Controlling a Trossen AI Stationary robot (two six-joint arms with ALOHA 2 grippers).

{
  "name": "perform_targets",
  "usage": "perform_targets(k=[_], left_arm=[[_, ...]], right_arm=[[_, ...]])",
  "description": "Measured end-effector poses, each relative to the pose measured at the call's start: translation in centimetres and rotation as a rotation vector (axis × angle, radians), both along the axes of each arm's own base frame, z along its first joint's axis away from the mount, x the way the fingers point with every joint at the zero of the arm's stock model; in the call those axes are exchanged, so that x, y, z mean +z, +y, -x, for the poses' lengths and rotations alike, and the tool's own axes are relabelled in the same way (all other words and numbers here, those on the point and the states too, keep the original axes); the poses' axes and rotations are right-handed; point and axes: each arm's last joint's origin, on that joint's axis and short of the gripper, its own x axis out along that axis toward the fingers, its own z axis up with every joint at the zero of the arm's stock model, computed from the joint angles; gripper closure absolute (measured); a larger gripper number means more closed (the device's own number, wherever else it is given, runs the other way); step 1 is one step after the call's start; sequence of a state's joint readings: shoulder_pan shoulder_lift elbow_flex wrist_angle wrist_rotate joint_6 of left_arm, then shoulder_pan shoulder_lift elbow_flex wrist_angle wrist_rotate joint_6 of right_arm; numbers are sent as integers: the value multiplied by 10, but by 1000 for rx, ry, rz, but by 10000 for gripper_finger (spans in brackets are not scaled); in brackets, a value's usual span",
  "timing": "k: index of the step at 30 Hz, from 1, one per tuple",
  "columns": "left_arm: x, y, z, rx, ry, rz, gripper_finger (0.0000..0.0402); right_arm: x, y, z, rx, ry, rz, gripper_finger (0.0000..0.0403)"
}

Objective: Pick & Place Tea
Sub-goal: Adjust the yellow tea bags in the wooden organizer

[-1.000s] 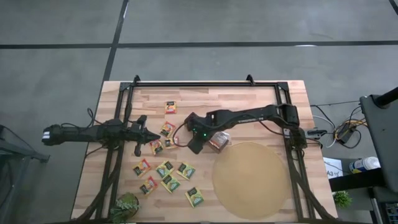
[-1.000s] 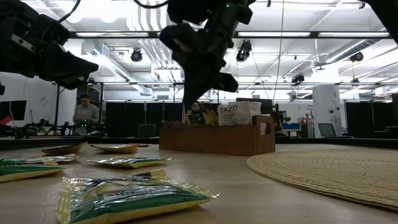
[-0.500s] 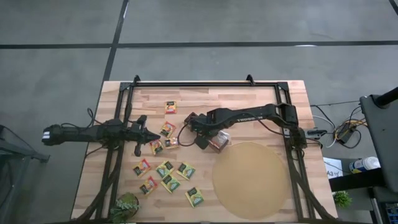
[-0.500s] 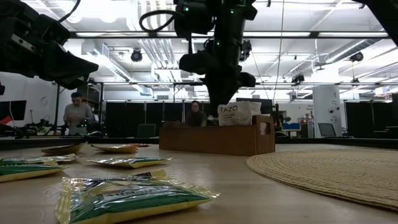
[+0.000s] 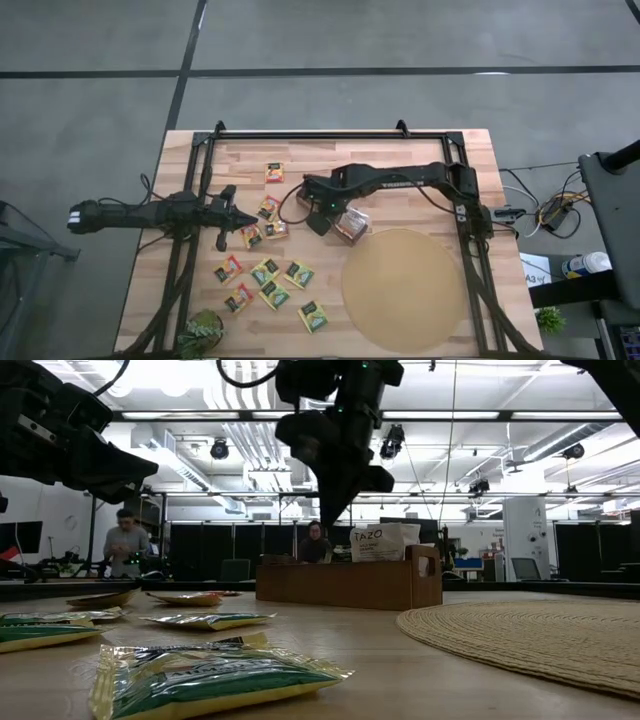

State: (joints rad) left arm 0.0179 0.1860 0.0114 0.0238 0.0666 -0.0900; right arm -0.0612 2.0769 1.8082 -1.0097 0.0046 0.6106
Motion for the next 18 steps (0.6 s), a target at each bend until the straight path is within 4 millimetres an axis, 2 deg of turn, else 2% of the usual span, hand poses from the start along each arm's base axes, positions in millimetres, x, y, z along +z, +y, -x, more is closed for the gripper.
perform_targets(k=[7, 13, 18], left_arm=[[0, 0, 0, 0, 0, 0, 402], [0, 0, 0, 0, 0, 0, 402], [0, 0, 0, 0, 0, 0, 402]], right_arm=[[0, -2, -1, 23, -10, -40, 394], [-18, -3, 1, 24, 25, -45, 394], [-22, -6, 1, 39, 16, -40, 394]])
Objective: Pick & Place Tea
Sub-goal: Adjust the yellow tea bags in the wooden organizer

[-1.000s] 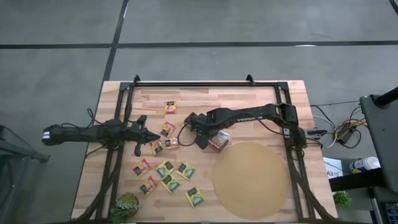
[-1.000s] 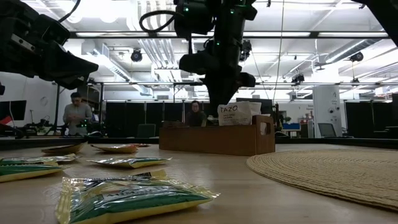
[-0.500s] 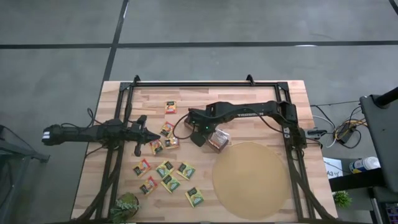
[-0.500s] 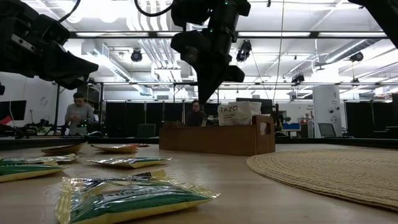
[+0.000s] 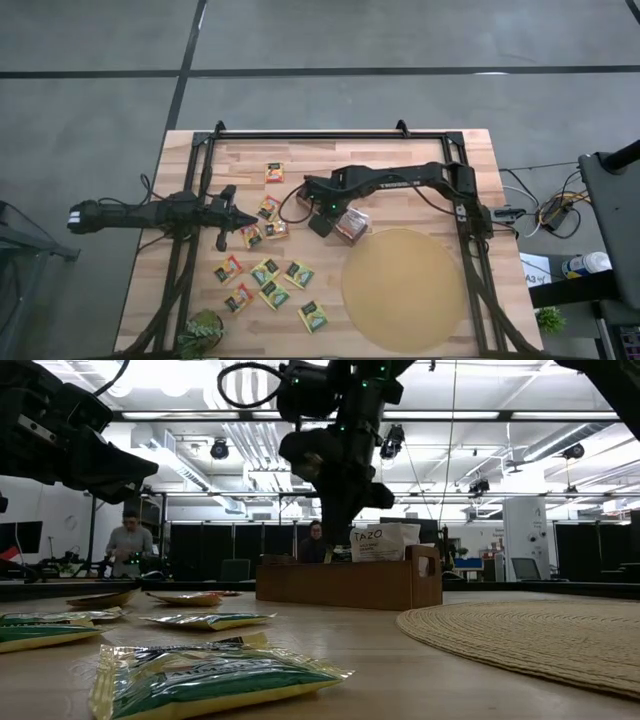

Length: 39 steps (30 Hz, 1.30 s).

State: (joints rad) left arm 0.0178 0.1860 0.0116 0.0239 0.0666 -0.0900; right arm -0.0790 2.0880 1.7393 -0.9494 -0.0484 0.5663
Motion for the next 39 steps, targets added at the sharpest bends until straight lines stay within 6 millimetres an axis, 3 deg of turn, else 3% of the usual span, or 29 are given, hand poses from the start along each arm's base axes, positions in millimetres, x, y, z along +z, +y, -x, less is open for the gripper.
perform_targets(k=[22, 39], left_arm=[[0, 0, 0, 0, 0, 0, 402], [0, 0, 0, 0, 0, 0, 402]], right_arm=[[-34, -8, 4, 36, -38, -9, 394], [-43, -15, 12, 3, 24, 24, 394]])
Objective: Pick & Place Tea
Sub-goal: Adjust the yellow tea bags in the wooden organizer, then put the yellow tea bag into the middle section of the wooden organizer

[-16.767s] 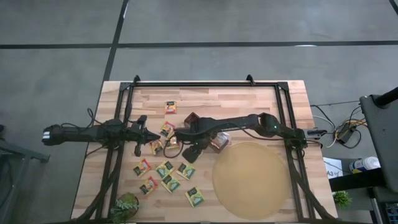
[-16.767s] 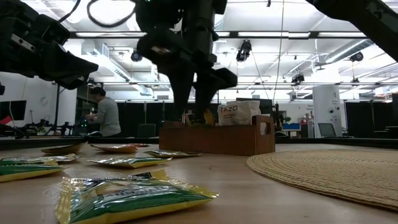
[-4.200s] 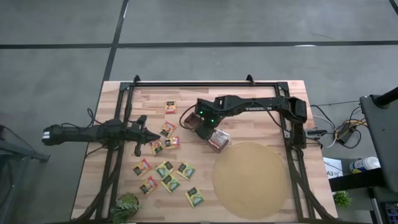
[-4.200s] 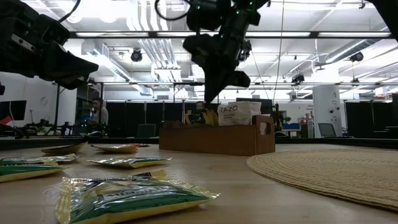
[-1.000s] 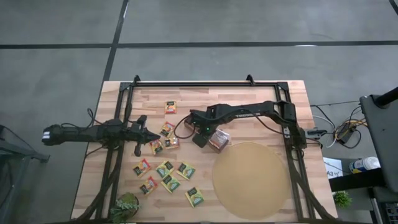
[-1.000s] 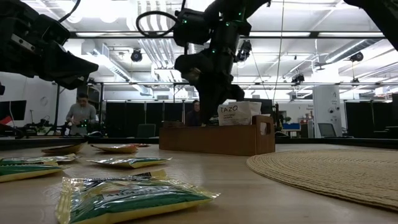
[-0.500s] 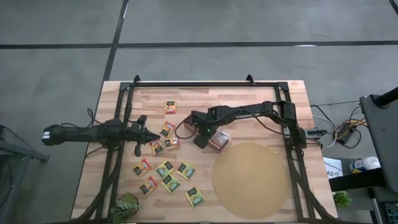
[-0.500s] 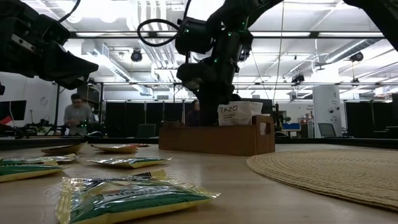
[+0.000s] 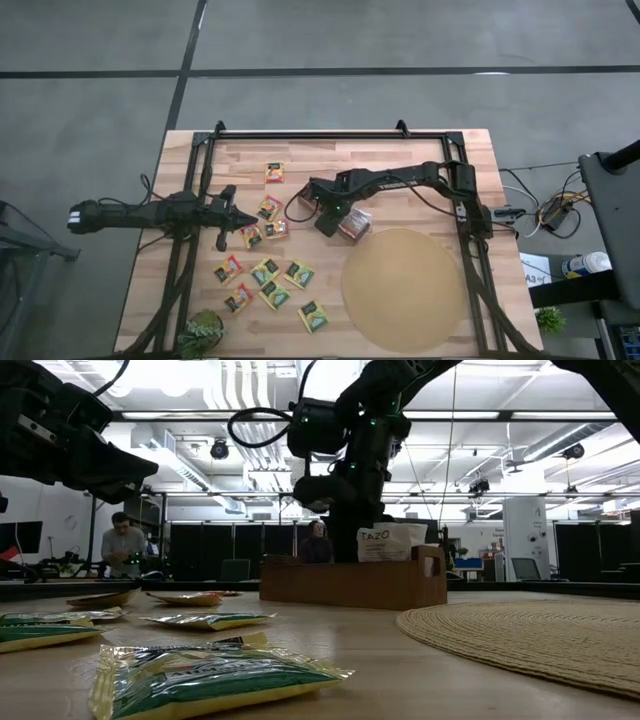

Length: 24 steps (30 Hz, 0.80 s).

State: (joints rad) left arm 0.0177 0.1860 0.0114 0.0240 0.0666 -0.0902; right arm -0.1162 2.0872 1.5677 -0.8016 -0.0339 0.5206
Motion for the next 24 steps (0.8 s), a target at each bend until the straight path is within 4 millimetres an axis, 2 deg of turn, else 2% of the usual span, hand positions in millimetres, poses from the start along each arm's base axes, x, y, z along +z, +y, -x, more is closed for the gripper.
perform_targets(k=[7, 11, 18, 24], left_arm=[[0, 0, 0, 0, 0, 0, 402], [0, 0, 0, 0, 0, 0, 402], [0, 0, 0, 1, 0, 0, 402], [0, 0, 0, 0, 0, 0, 402]], right_arm=[[1, 0, 1, -6, 11, 9, 394], [10, -1, -2, -5, -3, 10, 394], [37, -1, -10, 4, -41, 17, 394], [75, 6, -6, 34, -101, 64, 394]])
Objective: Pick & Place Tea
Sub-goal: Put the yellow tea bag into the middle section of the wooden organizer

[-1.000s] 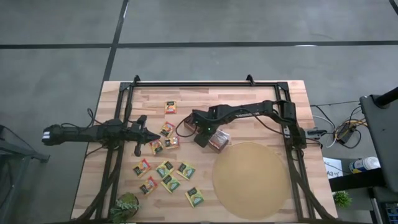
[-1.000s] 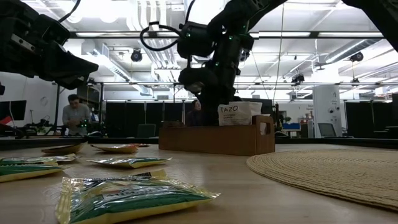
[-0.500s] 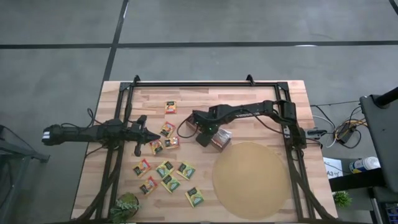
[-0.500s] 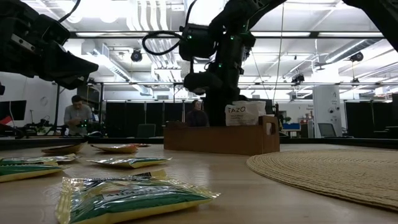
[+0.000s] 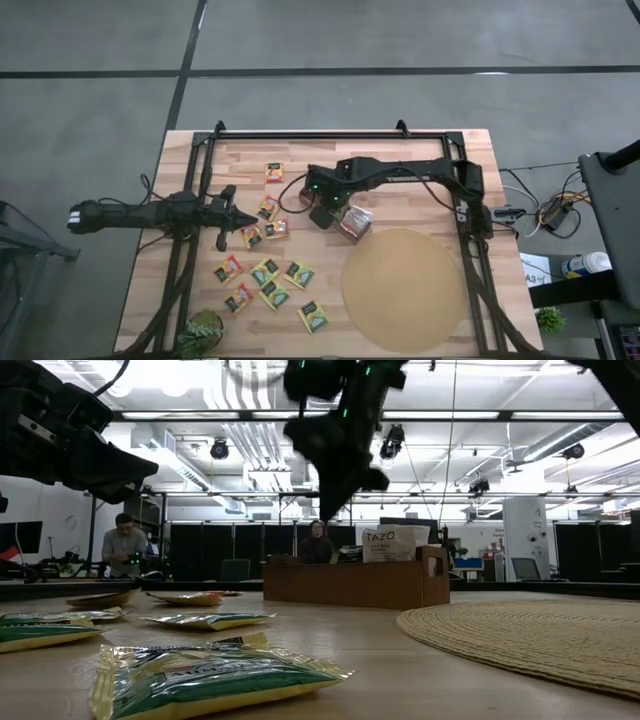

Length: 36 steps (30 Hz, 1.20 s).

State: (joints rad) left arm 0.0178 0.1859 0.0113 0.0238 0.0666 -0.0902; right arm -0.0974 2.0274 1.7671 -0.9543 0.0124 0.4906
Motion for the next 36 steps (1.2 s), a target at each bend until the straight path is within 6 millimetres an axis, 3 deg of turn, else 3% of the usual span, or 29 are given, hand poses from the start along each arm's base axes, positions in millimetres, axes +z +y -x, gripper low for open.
perform_targets(k=[8, 16, 23, 36], left_arm=[[0, 0, 0, 0, 0, 0, 402], [0, 0, 0, 0, 0, 0, 402], [0, 0, 0, 0, 0, 0, 402], [0, 0, 0, 0, 1, 0, 402]], right_arm=[[36, 6, 20, 50, -144, 106, 394], [38, 16, 48, 265, -449, 271, 394], [31, 22, 97, 380, -579, 302, 394], [15, 27, 193, 275, -718, 322, 394]])
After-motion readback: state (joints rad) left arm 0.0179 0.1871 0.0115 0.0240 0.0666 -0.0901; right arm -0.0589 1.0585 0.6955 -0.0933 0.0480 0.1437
